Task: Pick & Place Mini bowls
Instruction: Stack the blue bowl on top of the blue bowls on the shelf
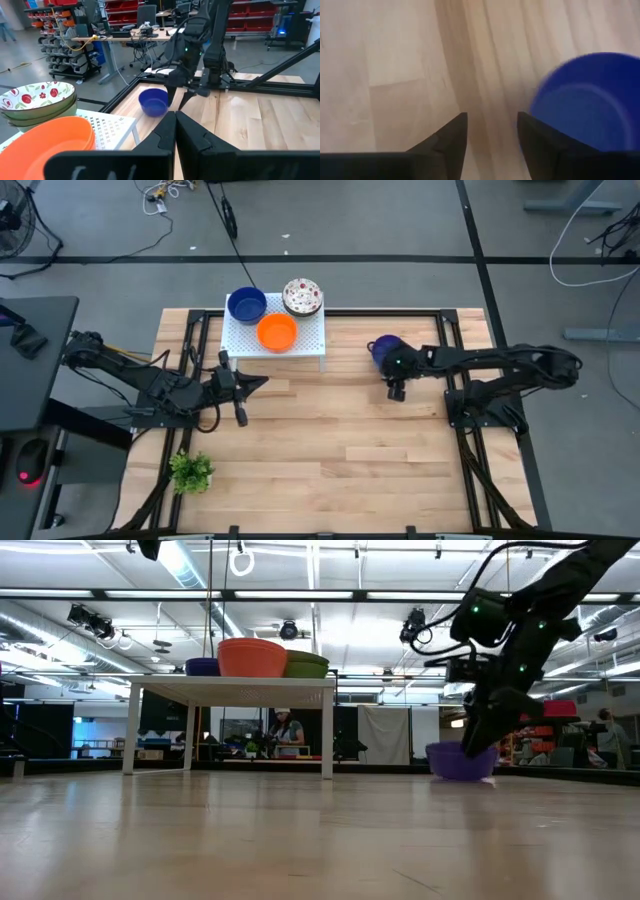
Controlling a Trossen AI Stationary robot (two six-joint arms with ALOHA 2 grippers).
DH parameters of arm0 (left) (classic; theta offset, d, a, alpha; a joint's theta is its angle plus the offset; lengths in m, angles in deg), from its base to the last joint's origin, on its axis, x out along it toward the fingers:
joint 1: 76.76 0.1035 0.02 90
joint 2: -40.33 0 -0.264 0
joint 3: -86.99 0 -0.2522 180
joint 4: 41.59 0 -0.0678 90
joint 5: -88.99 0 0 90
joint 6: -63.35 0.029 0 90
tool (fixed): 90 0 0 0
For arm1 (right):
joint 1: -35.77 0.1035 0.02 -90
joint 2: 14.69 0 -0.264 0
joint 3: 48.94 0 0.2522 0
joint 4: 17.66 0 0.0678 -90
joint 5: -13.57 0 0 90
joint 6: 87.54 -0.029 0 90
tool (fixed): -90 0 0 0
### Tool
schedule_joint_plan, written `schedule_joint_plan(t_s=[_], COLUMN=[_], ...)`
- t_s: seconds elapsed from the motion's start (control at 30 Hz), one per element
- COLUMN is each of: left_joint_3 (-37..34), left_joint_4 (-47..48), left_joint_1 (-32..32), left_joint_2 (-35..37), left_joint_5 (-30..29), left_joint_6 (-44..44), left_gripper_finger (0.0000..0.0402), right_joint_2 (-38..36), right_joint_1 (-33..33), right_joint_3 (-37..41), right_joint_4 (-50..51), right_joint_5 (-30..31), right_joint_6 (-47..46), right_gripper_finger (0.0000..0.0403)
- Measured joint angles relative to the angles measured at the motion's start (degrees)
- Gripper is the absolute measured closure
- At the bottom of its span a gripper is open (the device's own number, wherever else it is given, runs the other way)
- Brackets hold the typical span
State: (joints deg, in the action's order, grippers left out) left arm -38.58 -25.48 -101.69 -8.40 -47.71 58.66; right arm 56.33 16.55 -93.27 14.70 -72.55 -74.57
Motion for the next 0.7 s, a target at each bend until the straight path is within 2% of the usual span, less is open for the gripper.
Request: schedule_joint_plan(t_s=[0.2, 0.6, 0.7], left_joint_3=[0.0, 0.0, 0.0], left_joint_4=[0.04, 0.07, 0.07], left_joint_1=[0.0, 0.0, 0.0], left_joint_2=[0.0, 0.0, 0.0], left_joint_5=[0.0, 0.02, 0.02], left_joint_6=[0.0, -0.02, -0.02], left_gripper_finger=[0.0385, 0.0385, 0.0385], right_joint_2=[3.1, 3.84, 3.83], right_joint_1=[-0.02, -0.02, -0.02], right_joint_3=[0.0, -0.02, -0.02], right_joint_4=[-2.0, -2.11, -2.08], right_joint_5=[-1.58, -3.4, -3.38], right_joint_6=[1.07, 1.5, 2.12], right_gripper_finger=[0.0265, 0.0392, 0.0397])
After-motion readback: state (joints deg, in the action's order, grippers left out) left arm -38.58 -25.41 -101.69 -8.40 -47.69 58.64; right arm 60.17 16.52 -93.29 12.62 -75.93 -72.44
